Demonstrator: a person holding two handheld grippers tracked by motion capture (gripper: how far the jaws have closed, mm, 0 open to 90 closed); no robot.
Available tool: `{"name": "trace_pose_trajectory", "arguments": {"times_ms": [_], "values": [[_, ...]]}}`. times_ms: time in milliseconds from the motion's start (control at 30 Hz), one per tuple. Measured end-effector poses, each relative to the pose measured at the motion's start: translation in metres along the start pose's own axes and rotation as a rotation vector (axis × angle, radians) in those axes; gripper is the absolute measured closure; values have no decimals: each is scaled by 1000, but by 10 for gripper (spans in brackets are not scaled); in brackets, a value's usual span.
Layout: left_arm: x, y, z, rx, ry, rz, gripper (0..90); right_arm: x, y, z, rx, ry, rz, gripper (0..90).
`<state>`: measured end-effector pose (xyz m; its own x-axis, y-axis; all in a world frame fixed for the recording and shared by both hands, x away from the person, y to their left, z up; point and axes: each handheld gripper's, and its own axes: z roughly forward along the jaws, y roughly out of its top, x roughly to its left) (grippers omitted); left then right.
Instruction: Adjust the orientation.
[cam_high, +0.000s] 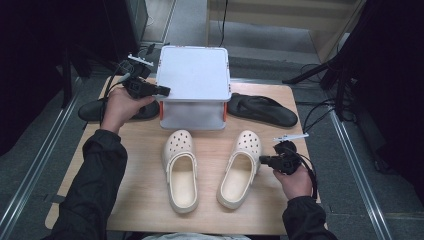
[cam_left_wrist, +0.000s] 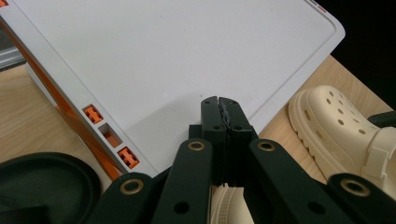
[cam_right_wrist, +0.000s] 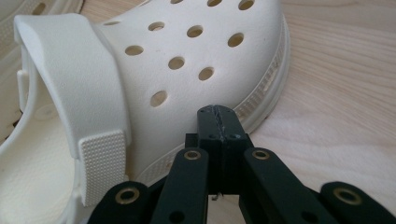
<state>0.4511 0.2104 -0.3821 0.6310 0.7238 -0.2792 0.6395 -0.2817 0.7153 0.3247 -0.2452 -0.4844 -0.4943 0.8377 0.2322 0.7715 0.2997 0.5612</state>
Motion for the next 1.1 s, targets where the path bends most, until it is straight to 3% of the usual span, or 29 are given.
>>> {"name": "trace_pose_trajectory", "arguments": {"times_ms": [433, 633, 933, 1100], "values": [[0, 0, 0, 0, -2, 2, 900, 26, 28, 29, 3, 45, -53, 900], [0, 0, 0, -2, -2, -1, 900, 38, 34, 39, -7, 50, -47, 900], [0, 0, 0, 0, 0, 3, 900, 52, 40, 50, -29, 50, -40, 900], [1, 0, 0, -2, -1, 2, 900, 55, 38, 46, -37, 38, -54, 900]]}}
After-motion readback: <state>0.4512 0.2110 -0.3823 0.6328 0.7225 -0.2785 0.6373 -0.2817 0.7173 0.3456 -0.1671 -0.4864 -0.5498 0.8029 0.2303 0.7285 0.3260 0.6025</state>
